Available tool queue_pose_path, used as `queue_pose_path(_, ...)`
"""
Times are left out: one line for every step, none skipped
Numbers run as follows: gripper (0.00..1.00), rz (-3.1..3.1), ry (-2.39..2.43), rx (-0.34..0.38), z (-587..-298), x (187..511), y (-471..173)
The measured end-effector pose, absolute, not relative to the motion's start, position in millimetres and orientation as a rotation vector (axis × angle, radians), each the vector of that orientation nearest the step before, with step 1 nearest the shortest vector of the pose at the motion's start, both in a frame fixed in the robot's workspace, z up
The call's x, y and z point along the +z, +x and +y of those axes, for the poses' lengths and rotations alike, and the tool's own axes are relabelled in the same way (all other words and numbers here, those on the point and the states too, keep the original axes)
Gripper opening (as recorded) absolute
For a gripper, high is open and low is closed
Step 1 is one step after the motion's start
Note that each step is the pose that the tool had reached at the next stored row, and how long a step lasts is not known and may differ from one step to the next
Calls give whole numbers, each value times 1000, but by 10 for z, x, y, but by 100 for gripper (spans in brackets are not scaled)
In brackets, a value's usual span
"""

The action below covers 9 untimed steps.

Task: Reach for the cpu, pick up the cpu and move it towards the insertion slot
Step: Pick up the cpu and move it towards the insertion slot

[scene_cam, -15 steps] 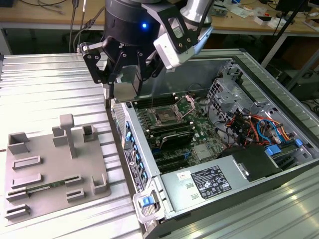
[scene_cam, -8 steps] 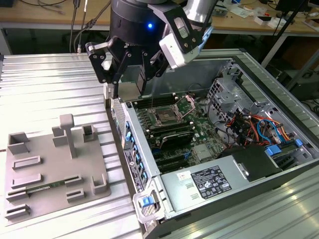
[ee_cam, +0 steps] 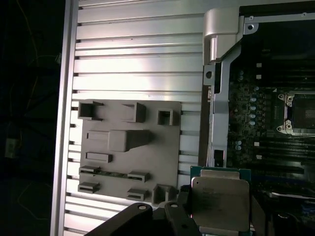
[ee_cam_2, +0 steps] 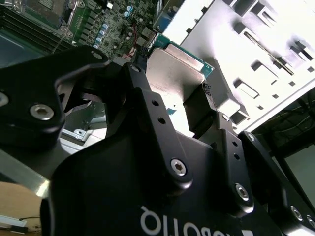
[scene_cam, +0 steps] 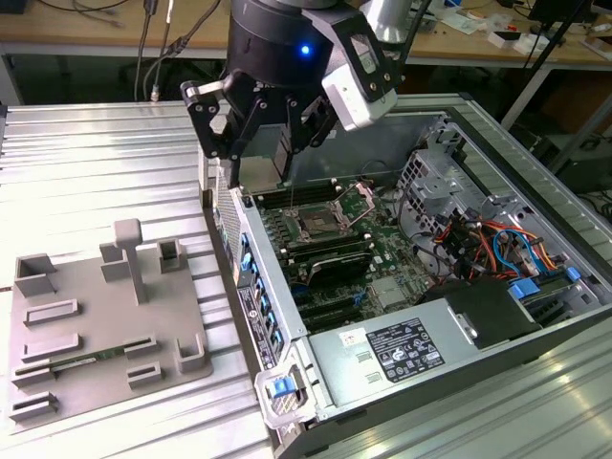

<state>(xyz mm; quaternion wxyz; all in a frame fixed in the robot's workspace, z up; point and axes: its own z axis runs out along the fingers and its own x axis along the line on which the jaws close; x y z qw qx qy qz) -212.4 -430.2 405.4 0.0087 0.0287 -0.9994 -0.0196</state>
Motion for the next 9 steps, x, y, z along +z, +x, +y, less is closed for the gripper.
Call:
queue_pose_path(55,-3122,90,-61,-4302,4054,-2114)
queue_pose_path(55,-3122,90,-61,-4302,4054,-2096)
queue_pose_path(55,-3122,90,-61,-4302,4054,-2085)
queue_pose_path(55,-3122,90,-61,-4302,4054,-2076)
queue_pose_path(55,-3122,90,-61,-4302,4054,-2065)
queue_pose_path(55,-3122,90,-61,-4302,4054,-2055)
queue_pose_path(55,-3122,90,-61,-4302,4054,-2038)
queue_pose_path(55,-3122,90,-61,-4302,4054,-2027)
queue_pose_path(55,-3122,90,-61,-4302,4054,-2010)
